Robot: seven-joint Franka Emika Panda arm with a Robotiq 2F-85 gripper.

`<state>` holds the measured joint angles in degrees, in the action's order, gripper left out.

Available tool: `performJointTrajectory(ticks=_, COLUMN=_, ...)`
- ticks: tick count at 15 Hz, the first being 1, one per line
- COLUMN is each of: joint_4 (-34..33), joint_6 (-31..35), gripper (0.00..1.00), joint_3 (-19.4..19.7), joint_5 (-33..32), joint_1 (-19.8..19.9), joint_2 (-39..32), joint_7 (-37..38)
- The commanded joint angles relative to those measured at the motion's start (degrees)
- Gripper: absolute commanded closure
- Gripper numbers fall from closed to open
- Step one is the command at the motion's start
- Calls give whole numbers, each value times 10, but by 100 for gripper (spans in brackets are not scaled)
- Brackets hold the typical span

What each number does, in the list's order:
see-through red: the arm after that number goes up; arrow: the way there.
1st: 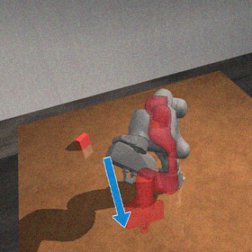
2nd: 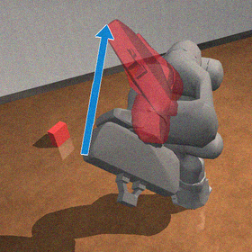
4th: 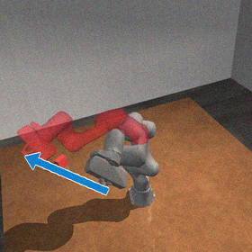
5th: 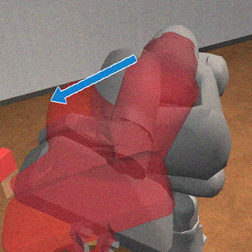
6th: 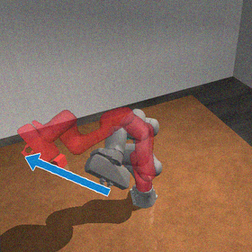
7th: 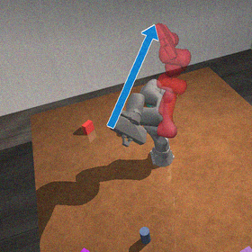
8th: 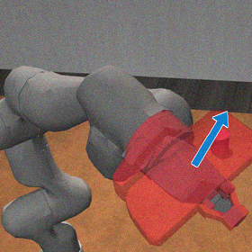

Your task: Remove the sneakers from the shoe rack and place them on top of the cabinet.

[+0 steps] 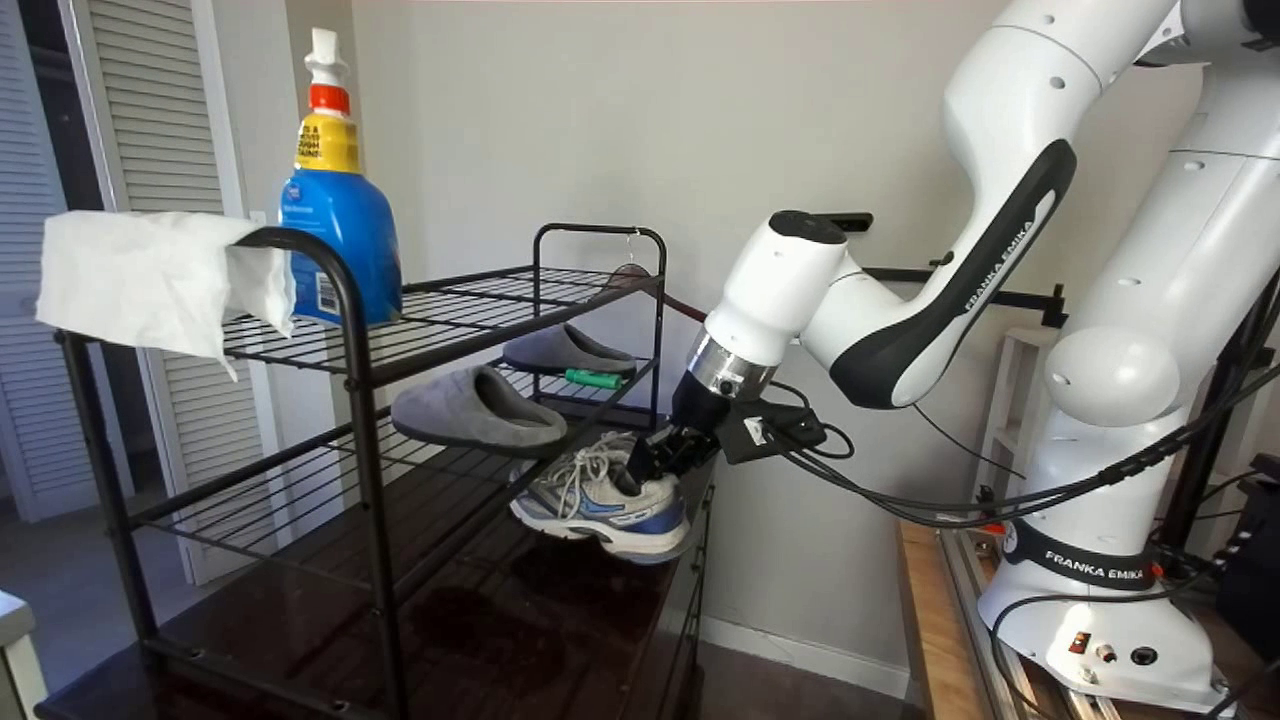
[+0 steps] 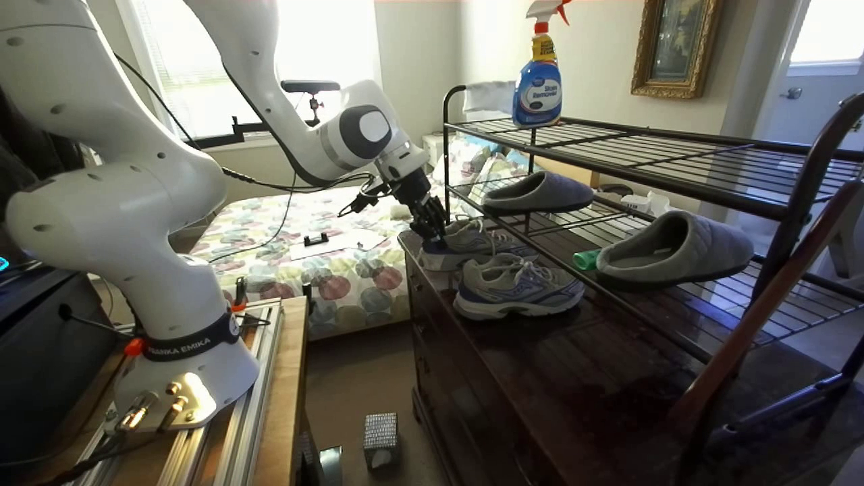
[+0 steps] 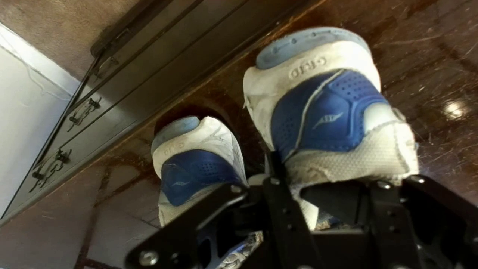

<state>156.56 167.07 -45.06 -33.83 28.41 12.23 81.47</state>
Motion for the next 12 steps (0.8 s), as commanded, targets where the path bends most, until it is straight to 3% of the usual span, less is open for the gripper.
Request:
performJointTrajectory(ticks=1, joint_4=-28, joint_6=4, gripper=96, joint_3=-41, joint_5=-49, joint_1=52, joint_2=-20, joint_7=55)
performJointTrajectory(ticks=12, joint_4=-83, joint_6=-29, gripper=96, joint_3=-127, joint_5=-150, joint_1=161, joint_2=-75, joint_7=109)
